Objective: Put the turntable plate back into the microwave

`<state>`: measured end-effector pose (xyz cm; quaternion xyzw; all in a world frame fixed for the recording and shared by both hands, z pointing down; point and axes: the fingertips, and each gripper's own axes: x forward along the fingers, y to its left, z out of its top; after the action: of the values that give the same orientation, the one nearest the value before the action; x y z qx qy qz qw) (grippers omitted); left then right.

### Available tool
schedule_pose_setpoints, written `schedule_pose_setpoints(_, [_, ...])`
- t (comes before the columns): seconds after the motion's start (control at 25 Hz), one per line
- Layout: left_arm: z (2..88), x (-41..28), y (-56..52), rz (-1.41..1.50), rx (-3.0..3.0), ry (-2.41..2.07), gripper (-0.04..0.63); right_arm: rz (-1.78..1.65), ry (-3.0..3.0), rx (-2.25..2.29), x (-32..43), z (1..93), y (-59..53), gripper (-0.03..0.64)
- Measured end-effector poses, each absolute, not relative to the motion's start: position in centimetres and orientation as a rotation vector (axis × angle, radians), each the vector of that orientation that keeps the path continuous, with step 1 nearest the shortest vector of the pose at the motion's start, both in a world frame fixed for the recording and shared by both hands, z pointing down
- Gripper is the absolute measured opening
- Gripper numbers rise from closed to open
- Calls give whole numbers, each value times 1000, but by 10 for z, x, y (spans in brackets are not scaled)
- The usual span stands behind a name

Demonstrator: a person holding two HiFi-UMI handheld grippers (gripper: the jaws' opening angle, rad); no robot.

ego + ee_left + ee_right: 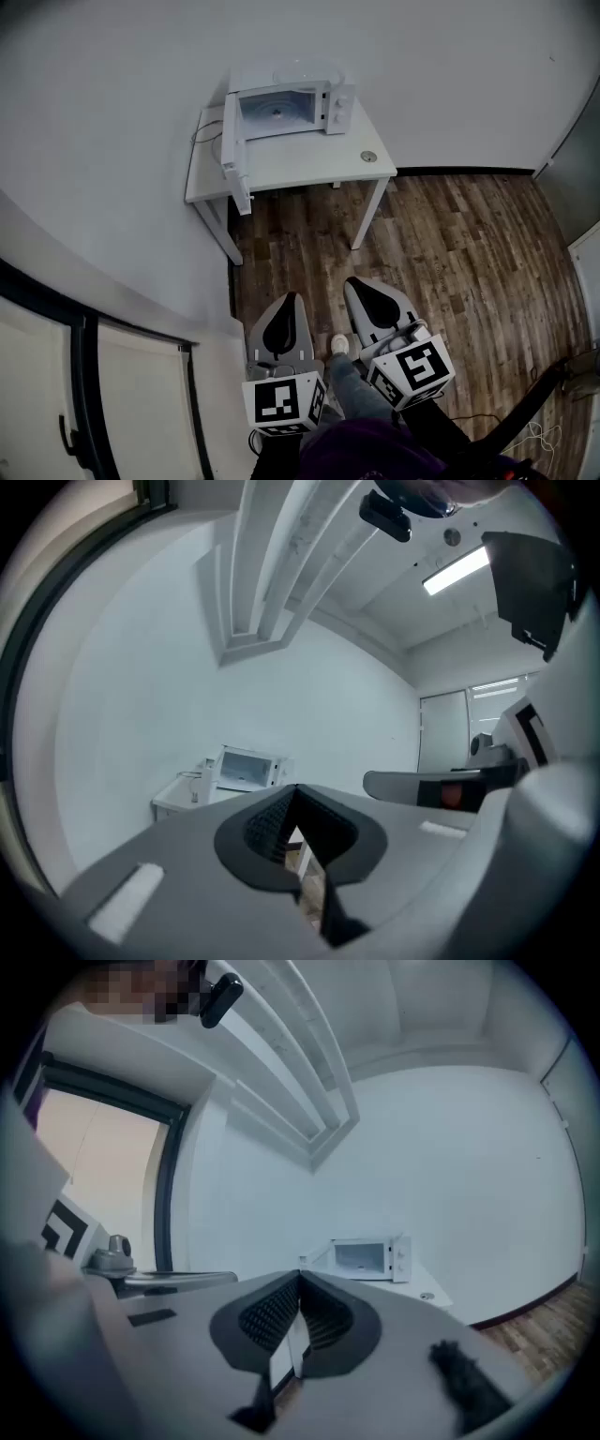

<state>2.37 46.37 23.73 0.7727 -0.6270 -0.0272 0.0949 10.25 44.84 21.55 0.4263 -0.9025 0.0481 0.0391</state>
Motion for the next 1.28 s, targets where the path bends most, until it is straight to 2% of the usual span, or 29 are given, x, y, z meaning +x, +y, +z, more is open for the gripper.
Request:
schedule_pose_setpoints(0.72, [228,43,295,-52,2297,-1909,5,161,-2817,1245,117,212,275,9])
schedule_pose_setpoints(1.28, [231,63,234,-16,2241,-1954,5,164,-2860,1213,143,210,204,9])
